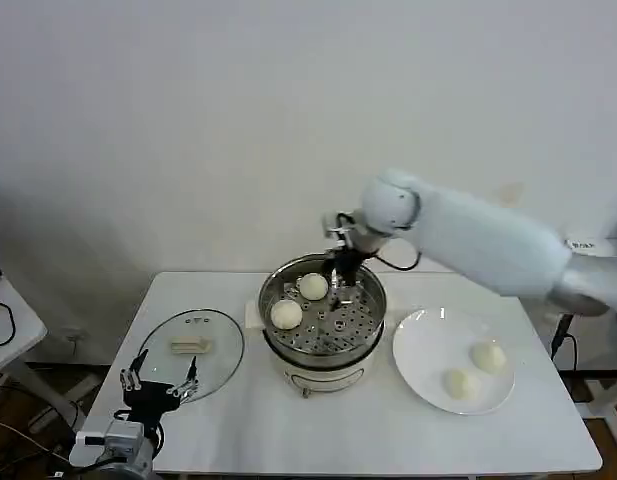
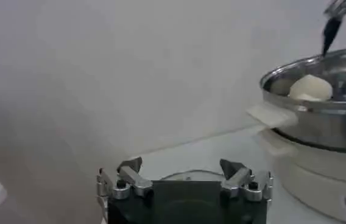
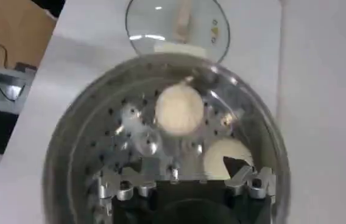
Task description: Take steamed baozi put them in steamer then cover it.
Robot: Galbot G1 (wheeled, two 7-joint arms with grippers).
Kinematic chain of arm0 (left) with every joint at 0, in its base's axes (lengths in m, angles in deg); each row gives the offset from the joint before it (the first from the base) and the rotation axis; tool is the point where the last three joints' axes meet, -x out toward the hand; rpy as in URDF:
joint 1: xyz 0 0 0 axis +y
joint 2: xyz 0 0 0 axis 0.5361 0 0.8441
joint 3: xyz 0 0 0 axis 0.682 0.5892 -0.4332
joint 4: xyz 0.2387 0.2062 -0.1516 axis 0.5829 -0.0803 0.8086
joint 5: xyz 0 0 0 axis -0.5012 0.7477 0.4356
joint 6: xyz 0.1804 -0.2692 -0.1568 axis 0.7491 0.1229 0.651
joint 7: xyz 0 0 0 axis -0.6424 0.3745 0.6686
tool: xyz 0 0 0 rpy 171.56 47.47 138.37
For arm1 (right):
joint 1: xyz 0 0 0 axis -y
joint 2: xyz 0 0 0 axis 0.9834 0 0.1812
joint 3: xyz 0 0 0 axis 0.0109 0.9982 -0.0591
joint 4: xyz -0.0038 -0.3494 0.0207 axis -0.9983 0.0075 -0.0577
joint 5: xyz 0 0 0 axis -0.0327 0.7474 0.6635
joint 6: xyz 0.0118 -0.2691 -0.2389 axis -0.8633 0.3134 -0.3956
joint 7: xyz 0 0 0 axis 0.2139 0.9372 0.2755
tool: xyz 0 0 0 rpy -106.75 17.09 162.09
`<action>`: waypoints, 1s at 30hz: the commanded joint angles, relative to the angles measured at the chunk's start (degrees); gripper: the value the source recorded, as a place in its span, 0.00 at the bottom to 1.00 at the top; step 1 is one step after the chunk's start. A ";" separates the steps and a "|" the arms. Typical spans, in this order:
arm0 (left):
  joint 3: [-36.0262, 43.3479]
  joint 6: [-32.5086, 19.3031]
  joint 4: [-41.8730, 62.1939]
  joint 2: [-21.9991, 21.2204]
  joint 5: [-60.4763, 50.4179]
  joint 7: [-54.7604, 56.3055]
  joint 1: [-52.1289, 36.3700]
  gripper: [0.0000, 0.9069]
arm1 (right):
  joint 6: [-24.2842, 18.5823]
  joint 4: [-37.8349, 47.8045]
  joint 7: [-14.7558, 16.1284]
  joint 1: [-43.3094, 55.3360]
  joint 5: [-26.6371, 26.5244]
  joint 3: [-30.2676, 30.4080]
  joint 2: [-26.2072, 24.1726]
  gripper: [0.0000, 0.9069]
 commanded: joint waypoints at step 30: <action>0.54 -0.11 0.42 -0.66 -0.07 0.35 0.38 1.00 | -5.56 -9.34 3.14 -18.85 14.04 -2.57 -25.73 1.00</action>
